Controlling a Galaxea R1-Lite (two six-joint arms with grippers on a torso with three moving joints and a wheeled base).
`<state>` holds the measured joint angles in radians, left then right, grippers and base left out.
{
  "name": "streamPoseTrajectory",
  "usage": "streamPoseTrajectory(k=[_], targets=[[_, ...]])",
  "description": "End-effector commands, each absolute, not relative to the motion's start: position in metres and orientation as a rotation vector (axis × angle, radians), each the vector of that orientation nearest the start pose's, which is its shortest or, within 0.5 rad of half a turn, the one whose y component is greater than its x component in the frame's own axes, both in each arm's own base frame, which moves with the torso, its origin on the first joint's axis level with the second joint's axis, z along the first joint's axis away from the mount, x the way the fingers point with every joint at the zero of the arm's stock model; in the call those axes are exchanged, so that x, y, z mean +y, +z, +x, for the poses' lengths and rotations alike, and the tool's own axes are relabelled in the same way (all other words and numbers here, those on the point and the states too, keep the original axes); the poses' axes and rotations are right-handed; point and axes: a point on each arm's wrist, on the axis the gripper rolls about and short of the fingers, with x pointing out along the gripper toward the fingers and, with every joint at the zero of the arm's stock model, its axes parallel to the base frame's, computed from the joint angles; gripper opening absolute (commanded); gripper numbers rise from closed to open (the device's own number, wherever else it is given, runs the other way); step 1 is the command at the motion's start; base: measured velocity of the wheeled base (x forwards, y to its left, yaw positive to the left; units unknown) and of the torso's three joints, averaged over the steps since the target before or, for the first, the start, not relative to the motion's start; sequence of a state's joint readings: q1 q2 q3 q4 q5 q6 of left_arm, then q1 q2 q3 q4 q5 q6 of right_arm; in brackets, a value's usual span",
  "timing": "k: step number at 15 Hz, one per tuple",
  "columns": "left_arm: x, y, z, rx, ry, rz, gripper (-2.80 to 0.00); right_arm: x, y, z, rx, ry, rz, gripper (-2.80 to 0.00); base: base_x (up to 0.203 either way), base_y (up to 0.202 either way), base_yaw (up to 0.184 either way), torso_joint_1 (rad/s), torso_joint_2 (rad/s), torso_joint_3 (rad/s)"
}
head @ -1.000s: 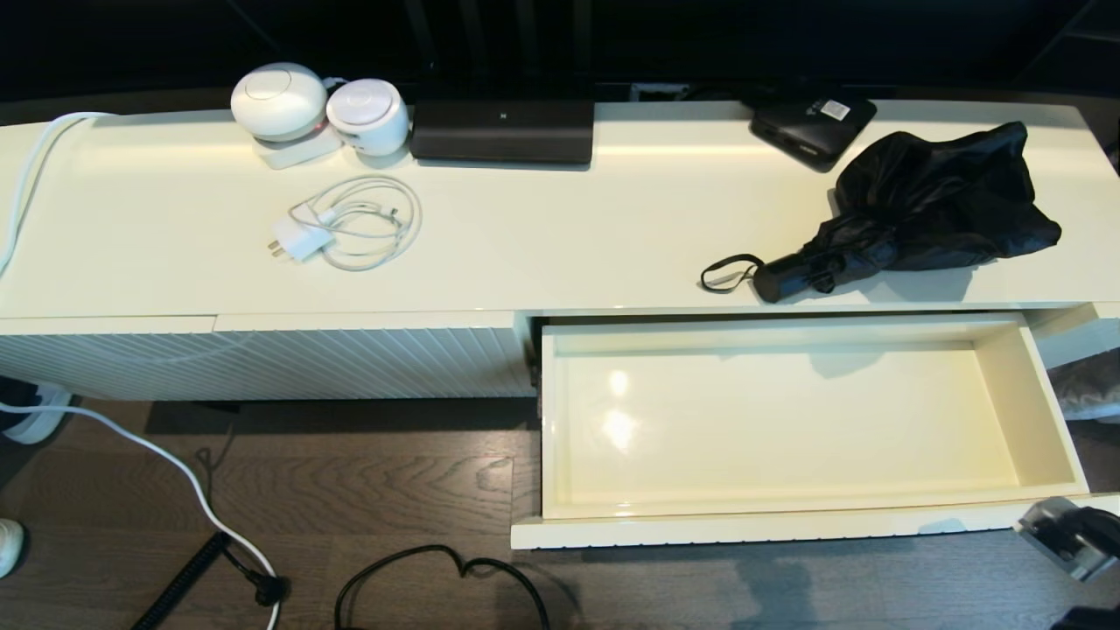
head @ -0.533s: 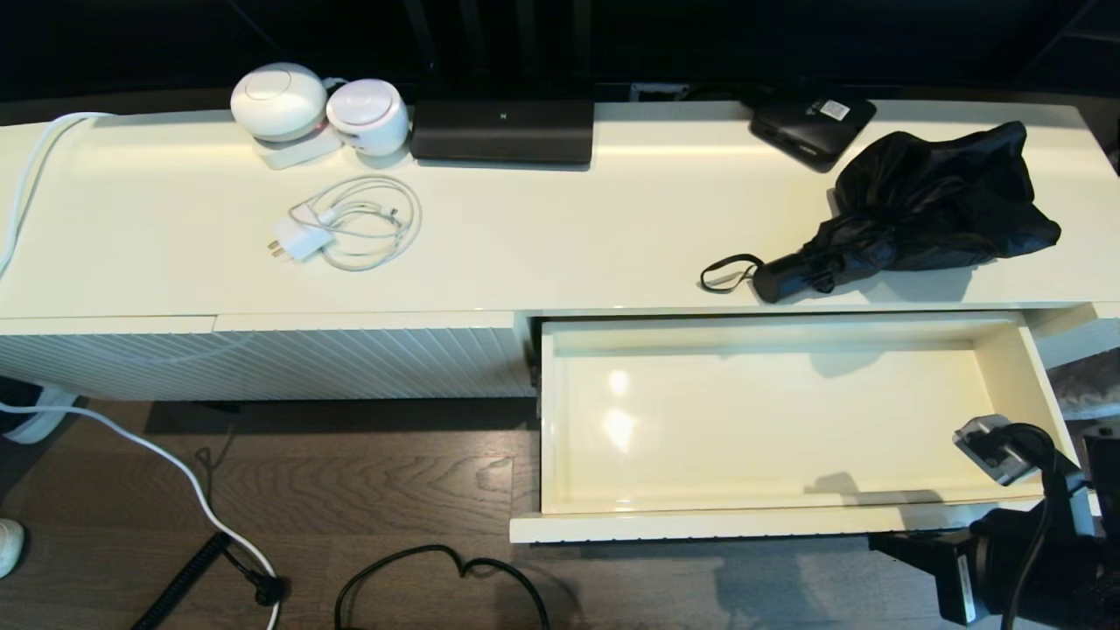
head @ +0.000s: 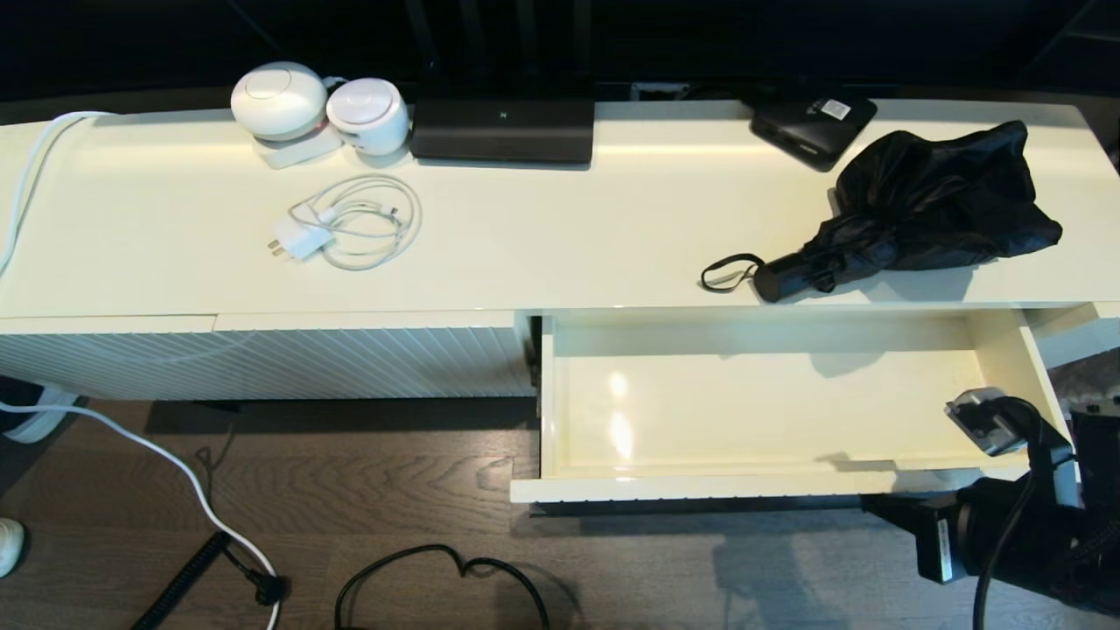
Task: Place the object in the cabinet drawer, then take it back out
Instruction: Close the drawer
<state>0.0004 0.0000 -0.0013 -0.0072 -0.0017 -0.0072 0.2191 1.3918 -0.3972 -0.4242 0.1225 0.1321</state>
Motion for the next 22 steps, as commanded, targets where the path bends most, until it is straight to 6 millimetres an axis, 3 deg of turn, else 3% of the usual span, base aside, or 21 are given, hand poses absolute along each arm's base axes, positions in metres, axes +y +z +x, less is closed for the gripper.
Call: streamPoseTrajectory(k=[1,18,22], targets=[[0.0,0.077,-0.023,-0.009,0.0,-0.008,-2.8,0.045,0.134,0.19,0.58,0.273,0.095,-2.8,0.0,0.0,0.0,0.0,0.0,0.0],[0.0,0.077,-0.023,-0.009,-0.001,-0.008,-2.8,0.053,0.143,0.217,0.392,0.193,0.055,-2.8,0.0,0.0,0.0,0.0,0.0,0.0],[0.0,0.077,-0.023,-0.009,0.0,-0.008,-2.8,0.056,0.156,0.224,0.295,0.177,0.059,-2.8,0.0,0.0,0.0,0.0,0.0,0.0]])
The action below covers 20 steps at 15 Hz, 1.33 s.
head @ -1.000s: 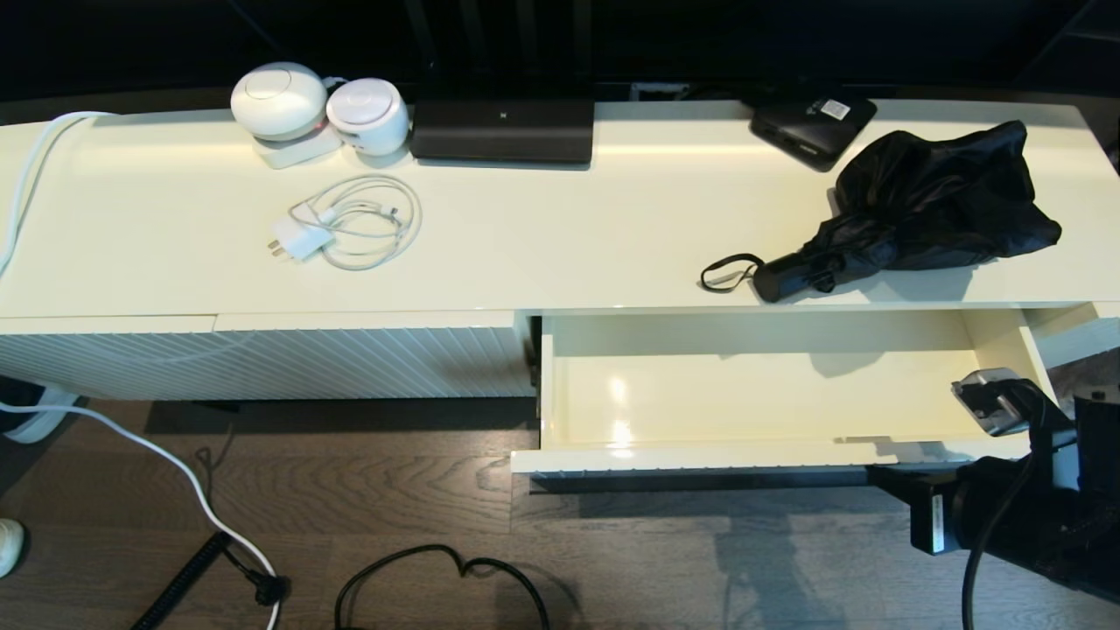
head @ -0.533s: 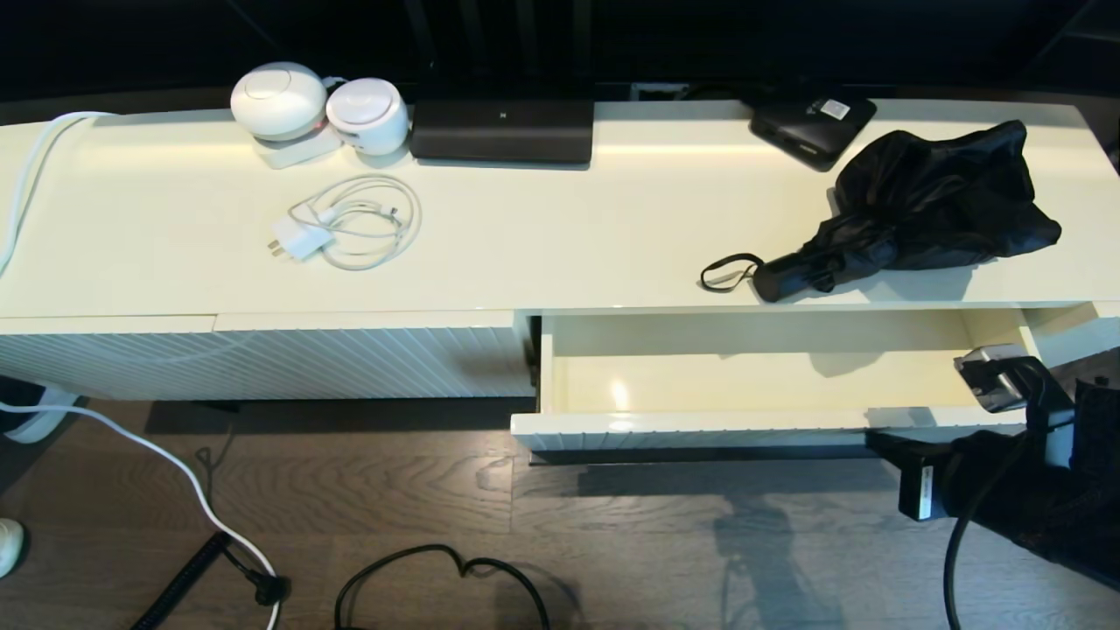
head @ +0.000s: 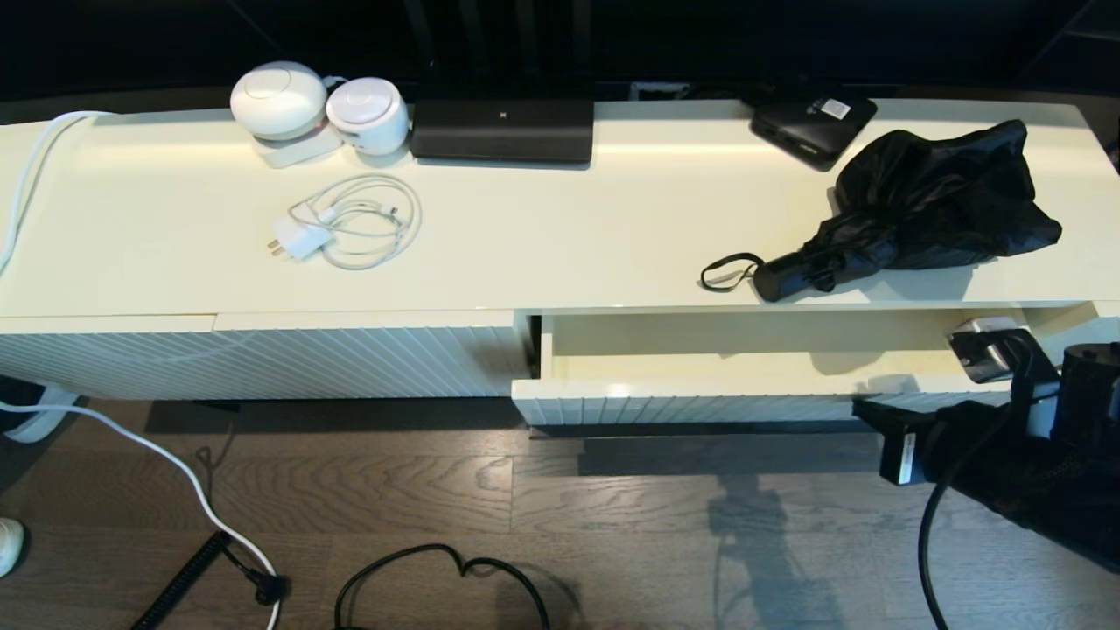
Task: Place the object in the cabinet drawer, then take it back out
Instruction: Close the drawer
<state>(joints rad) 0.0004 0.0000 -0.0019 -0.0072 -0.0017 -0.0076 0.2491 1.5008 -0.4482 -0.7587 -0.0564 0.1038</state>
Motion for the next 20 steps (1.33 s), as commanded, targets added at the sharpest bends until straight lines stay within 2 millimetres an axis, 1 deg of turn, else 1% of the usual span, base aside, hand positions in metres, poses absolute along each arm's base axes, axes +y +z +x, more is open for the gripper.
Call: streamPoseTrajectory(k=[1,5,8,9,11,13,16,20], targets=[[0.0,0.076,-0.023,-0.008,0.0,-0.008,-2.8,0.056,0.158,0.226,0.277,0.158,0.06,-2.8,0.0,0.0,0.0,0.0,0.0,0.0],[0.0,0.077,-0.023,-0.009,0.0,-0.008,-2.8,0.057,0.159,0.23,0.245,0.14,0.062,-2.8,0.0,0.0,0.0,0.0,0.0,0.0],[0.0,0.077,-0.023,-0.009,0.0,-0.008,-2.8,0.058,0.15,0.234,0.274,0.138,0.06,-2.8,0.0,0.0,0.0,0.0,0.0,0.0],[0.0,0.077,-0.023,-0.009,-0.002,-0.008,-2.8,0.059,0.145,0.239,0.271,0.136,0.06,-2.8,0.0,0.0,0.0,0.0,0.0,0.0],[0.0,0.077,-0.023,-0.009,0.0,-0.008,-2.8,0.061,0.143,0.247,0.227,0.133,0.067,-2.8,0.0,0.0,0.0,0.0,0.0,0.0],[0.0,0.077,-0.023,-0.009,0.0,-0.008,-2.8,0.061,0.142,0.251,0.202,0.117,0.07,-2.8,0.0,0.0,0.0,0.0,0.0,0.0],[0.0,0.077,-0.023,-0.009,-0.001,-0.008,-2.8,0.061,0.151,0.254,0.124,0.091,0.082,-2.8,0.0,0.0,0.0,0.0,0.0,0.0],[0.0,0.077,-0.023,-0.009,0.0,-0.008,-2.8,0.063,0.147,0.262,0.079,0.084,0.089,-2.8,0.0,0.0,0.0,0.0,0.0,0.0]])
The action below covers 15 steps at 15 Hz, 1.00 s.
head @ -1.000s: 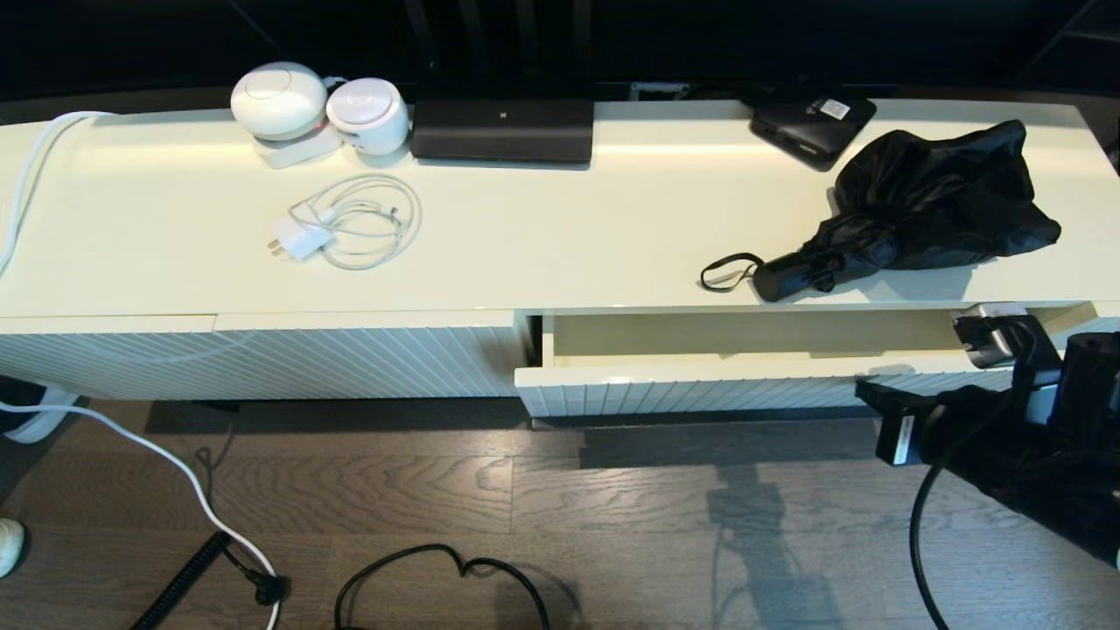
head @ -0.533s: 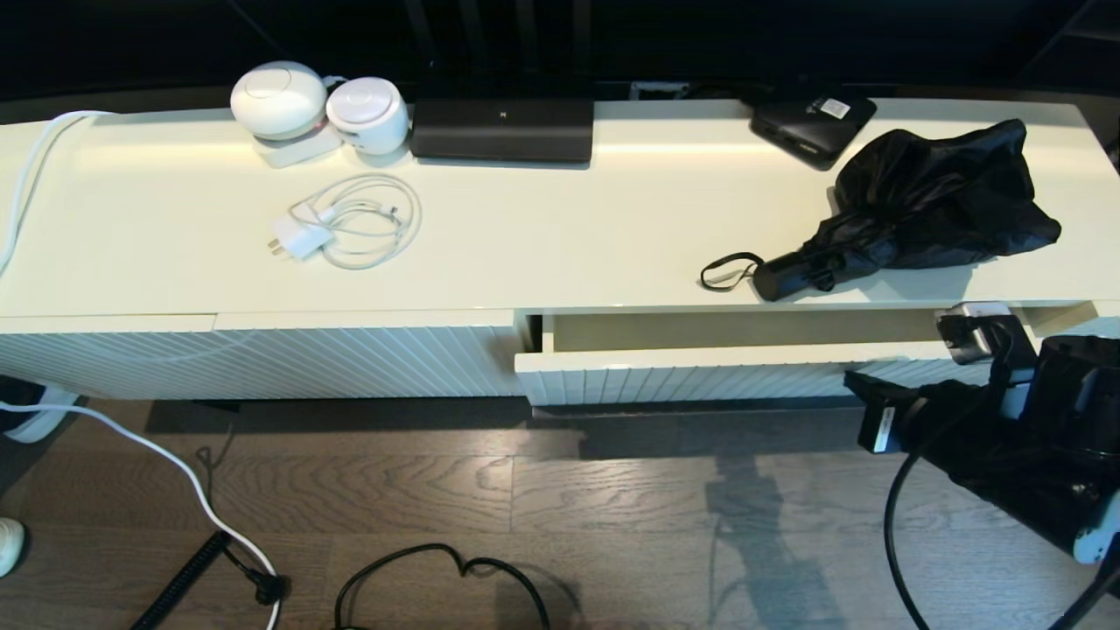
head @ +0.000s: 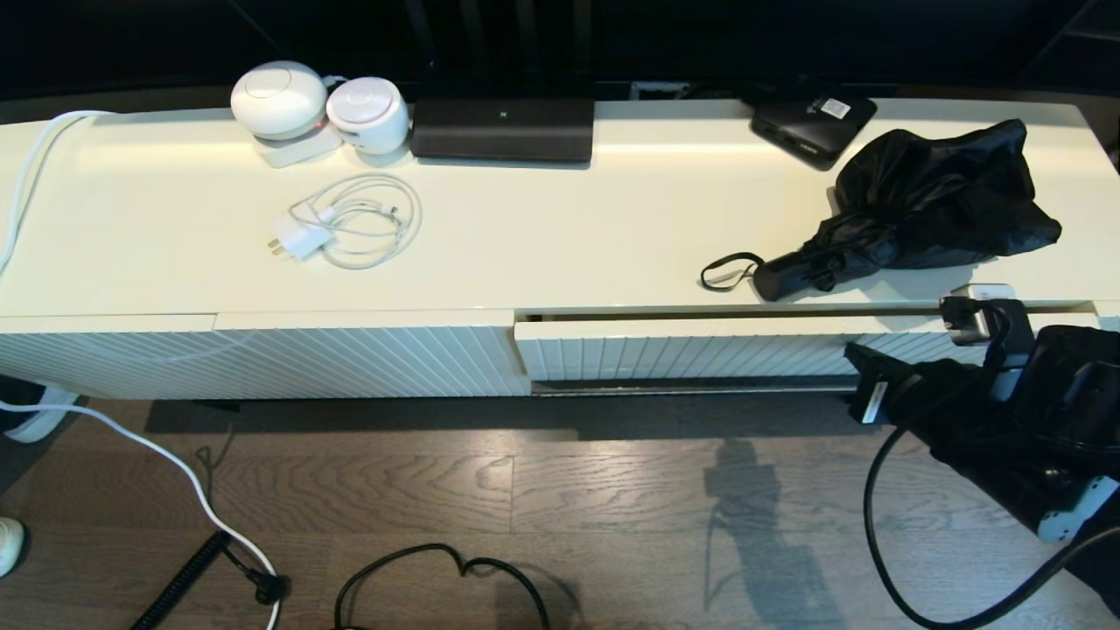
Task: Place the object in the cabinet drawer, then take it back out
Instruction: Close the drawer
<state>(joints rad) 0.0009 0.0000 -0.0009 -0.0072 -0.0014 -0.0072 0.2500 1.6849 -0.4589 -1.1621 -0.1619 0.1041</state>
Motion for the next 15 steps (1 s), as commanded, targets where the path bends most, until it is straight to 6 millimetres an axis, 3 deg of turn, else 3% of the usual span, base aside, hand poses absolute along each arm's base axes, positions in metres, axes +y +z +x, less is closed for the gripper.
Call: streamPoseTrajectory(k=[1,9,15], targets=[[0.0,0.077,-0.023,-0.009,0.0,-0.008,-2.8,0.064,0.147,0.263,0.07,0.084,0.091,-2.8,0.0,0.0,0.0,0.0,0.0,0.0],[0.0,0.077,-0.023,-0.009,-0.002,-0.008,-2.8,0.068,0.124,0.282,0.061,0.08,0.092,-2.8,0.0,0.0,0.0,0.0,0.0,0.0],[0.0,0.076,-0.023,-0.008,-0.001,-0.008,-2.8,0.073,0.131,0.302,0.014,0.064,0.1,-2.8,0.0,0.0,0.0,0.0,0.0,0.0]])
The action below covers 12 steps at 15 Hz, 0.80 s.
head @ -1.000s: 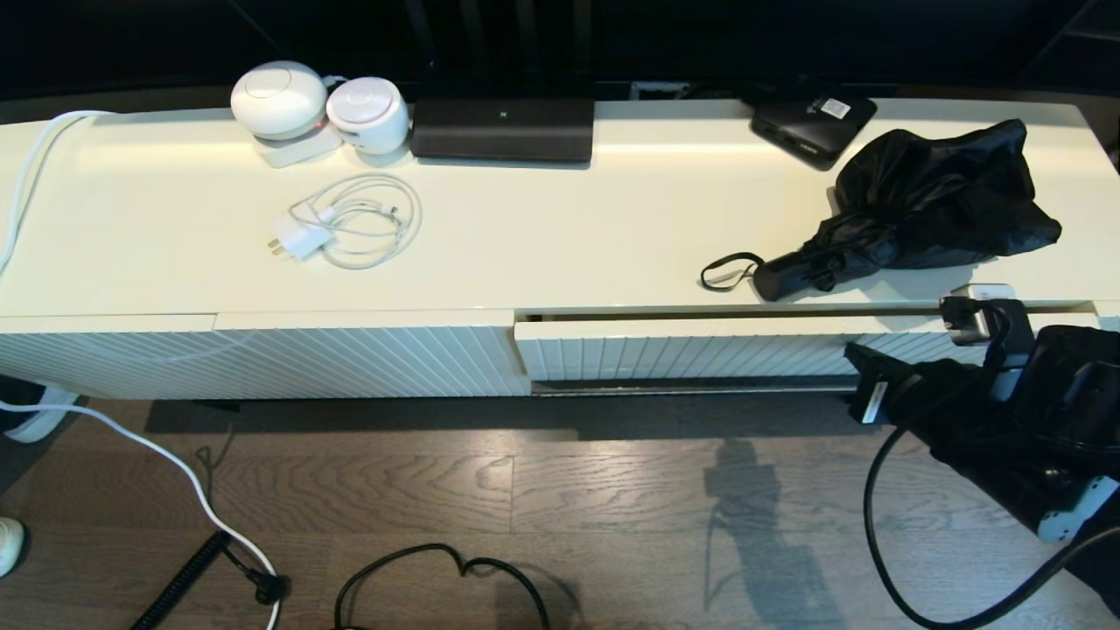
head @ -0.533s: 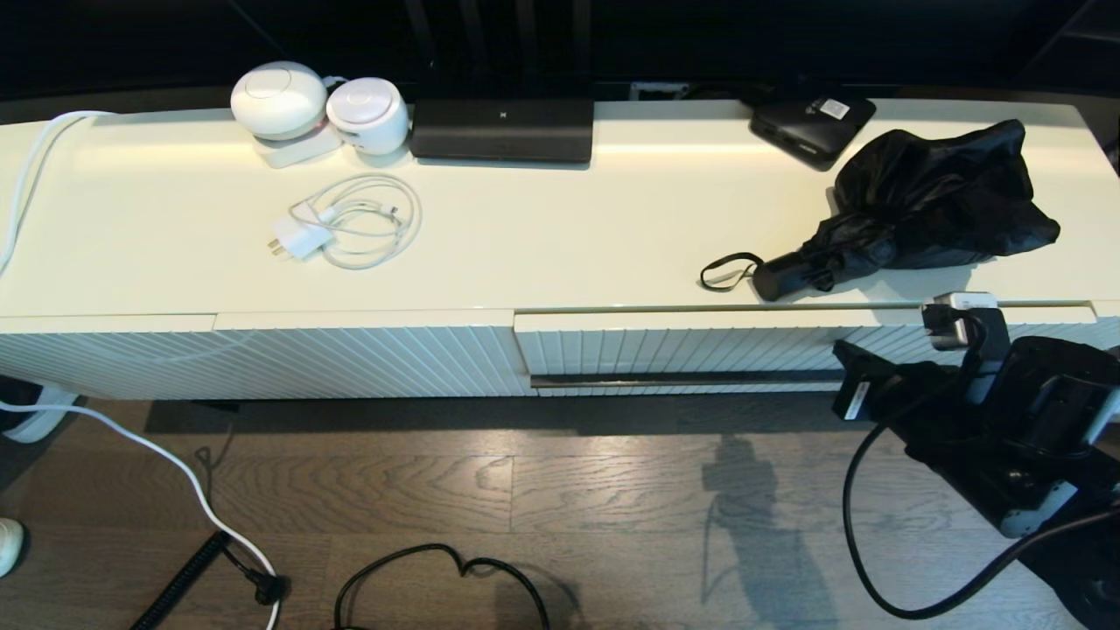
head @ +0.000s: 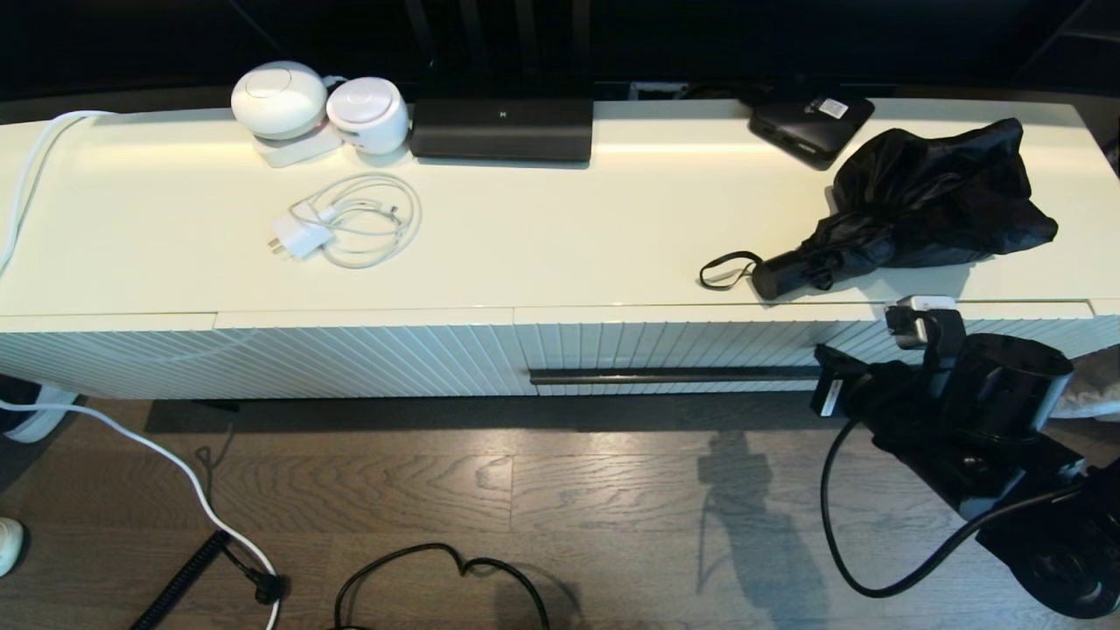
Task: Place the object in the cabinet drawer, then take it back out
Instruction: Close the drawer
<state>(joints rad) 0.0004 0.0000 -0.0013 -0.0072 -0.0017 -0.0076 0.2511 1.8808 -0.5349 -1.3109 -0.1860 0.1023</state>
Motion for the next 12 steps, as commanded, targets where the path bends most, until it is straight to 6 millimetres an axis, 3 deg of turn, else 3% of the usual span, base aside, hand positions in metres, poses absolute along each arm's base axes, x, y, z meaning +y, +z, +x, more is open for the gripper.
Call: streamPoseTrajectory(k=[1,3,7,12], targets=[[0.0,0.076,-0.023,-0.008,-0.001,-0.008,-2.8,0.074,0.128,0.304,0.019,0.064,0.099,-2.8,0.0,0.0,0.0,0.0,0.0,0.0],[0.0,0.076,-0.023,-0.008,0.0,-0.008,-2.8,0.074,0.124,0.306,0.03,0.061,0.097,-2.8,0.0,0.0,0.0,0.0,0.0,0.0],[0.0,0.077,-0.023,-0.009,-0.002,-0.008,-2.8,0.07,0.144,0.292,-0.009,0.061,0.101,-2.8,0.0,0.0,0.0,0.0,0.0,0.0],[0.0,0.076,-0.023,-0.008,0.0,-0.008,-2.8,0.058,0.168,0.246,0.189,0.058,0.061,-2.8,0.0,0.0,0.0,0.0,0.0,0.0]])
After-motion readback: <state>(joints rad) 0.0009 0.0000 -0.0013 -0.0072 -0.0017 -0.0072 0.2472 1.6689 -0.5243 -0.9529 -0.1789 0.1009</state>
